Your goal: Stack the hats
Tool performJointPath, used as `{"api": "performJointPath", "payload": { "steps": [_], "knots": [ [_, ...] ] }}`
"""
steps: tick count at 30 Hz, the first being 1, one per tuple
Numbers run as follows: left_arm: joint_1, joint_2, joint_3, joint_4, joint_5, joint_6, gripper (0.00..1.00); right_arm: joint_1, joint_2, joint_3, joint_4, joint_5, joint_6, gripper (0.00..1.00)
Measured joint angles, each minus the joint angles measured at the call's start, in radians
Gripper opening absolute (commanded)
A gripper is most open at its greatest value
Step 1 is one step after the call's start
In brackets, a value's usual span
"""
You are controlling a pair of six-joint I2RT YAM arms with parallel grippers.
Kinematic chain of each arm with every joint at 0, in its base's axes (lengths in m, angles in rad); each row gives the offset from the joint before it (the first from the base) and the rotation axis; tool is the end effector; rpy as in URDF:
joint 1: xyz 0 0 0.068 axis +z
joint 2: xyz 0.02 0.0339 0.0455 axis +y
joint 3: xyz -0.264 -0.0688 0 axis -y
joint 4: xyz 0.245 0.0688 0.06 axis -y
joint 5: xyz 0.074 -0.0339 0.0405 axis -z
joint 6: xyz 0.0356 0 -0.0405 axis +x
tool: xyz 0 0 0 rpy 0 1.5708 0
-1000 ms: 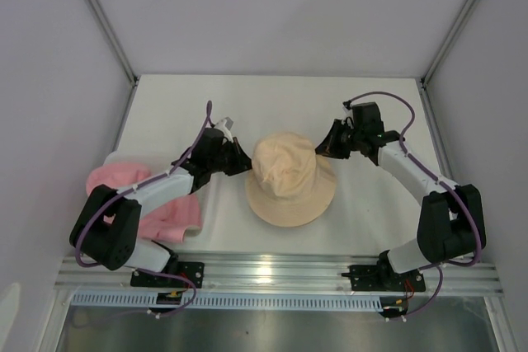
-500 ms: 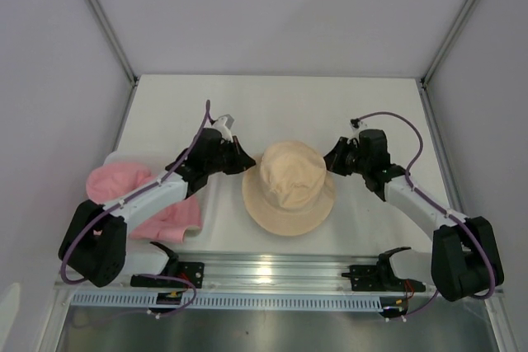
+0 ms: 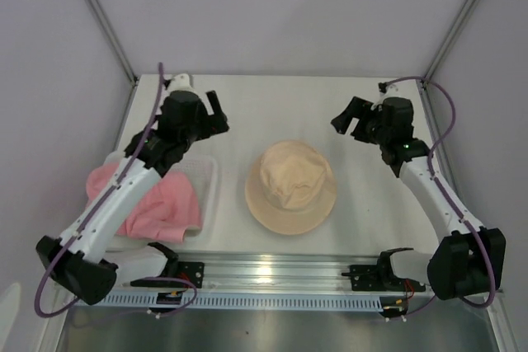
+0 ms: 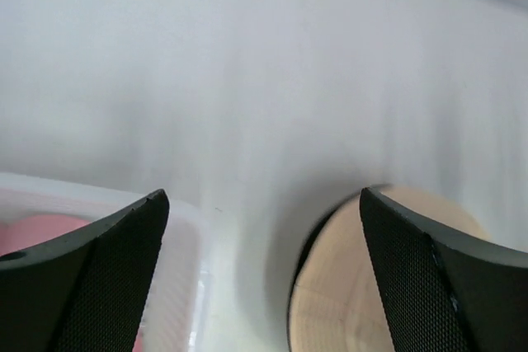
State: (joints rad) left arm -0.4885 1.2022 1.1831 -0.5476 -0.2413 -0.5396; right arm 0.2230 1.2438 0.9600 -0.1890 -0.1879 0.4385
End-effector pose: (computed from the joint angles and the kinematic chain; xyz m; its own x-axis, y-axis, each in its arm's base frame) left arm 0.2359 -0.1157 0.3568 -0.5494 -0.2730 -0.7897 -0.0053 0.9462 -0.3234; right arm 0.2757 0.0693 0.3029 -0.5632 0.3000 -0.7699 -0.1550 0.8769 0.4550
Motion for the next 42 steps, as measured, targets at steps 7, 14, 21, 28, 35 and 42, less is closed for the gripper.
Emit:
{"api": "performJointPath", "payload": {
  "steps": [7, 14, 21, 28, 35, 42],
  "knots": [
    [0.267, -0.186, 0.134, -0.348, -0.312, 0.018, 1.0, -0.176, -0.081, 0.056, -0.079, -0.033, -0.014, 0.98],
    [0.569, -0.222, 0.124, -0.564, -0.438, -0.024, 1.0, -0.17, -0.197, 0.055, -0.082, -0.159, 0.021, 1.0],
    [0.682, -0.234, 0.047, -0.604, -0.496, -0.05, 0.95, -0.152, -0.204, 0.035, -0.085, -0.224, 0.05, 1.0],
    [0.683, -0.141, -0.085, -0.576, -0.466, -0.1, 0.82, -0.146, -0.204, 0.034, -0.084, -0.233, 0.051, 1.0],
    [0.687, -0.111, -0.144, -0.5, -0.404, -0.111, 0.01, -0.146, -0.193, 0.089, -0.081, -0.248, 0.063, 1.0],
    [0.688, -0.187, -0.092, -0.492, -0.32, -0.068, 0.01, -0.142, -0.212, 0.116, -0.076, -0.246, 0.071, 1.0]
  ]
}}
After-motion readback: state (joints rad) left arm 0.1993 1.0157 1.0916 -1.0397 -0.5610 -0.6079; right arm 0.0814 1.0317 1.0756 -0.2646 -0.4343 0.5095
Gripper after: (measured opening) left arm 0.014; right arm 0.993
